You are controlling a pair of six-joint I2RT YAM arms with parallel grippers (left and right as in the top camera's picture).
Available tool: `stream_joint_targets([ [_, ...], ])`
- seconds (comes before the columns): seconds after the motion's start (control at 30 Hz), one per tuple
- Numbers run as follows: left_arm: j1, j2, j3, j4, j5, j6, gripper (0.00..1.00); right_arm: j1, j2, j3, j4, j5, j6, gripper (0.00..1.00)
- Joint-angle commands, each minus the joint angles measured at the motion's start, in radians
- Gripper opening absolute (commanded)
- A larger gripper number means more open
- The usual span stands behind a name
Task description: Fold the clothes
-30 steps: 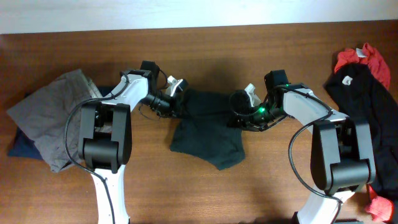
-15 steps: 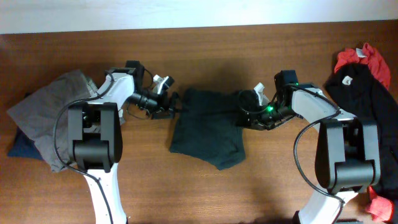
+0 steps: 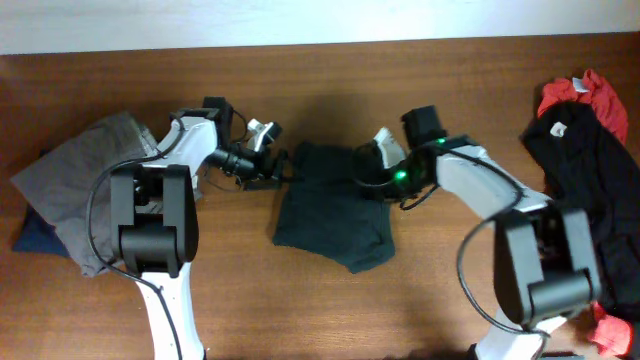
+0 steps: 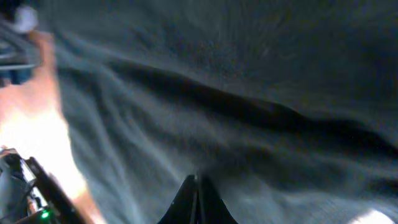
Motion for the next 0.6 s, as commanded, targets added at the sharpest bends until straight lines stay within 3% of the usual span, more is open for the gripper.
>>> stream_joint_targets([
  [0.0,-0.045,0.021,-0.012,0.006,-0.114,0.039,0.99,0.031,0.060,0.008,0.008,0.061,0.106,0.04],
  [0.2,-0.115,0.021,-0.012,0.006,-0.238,-0.043,0.99,0.037,0.103,0.008,0.007,0.061,0.177,0.04],
  [0.43,-0.185,0.021,-0.013,0.035,-0.240,-0.129,0.98,0.035,0.103,0.008,-0.001,0.060,0.199,0.04],
  [0.57,-0.219,0.021,-0.014,0.058,-0.241,-0.143,0.75,0.035,0.103,0.008,-0.005,0.061,0.206,0.04],
])
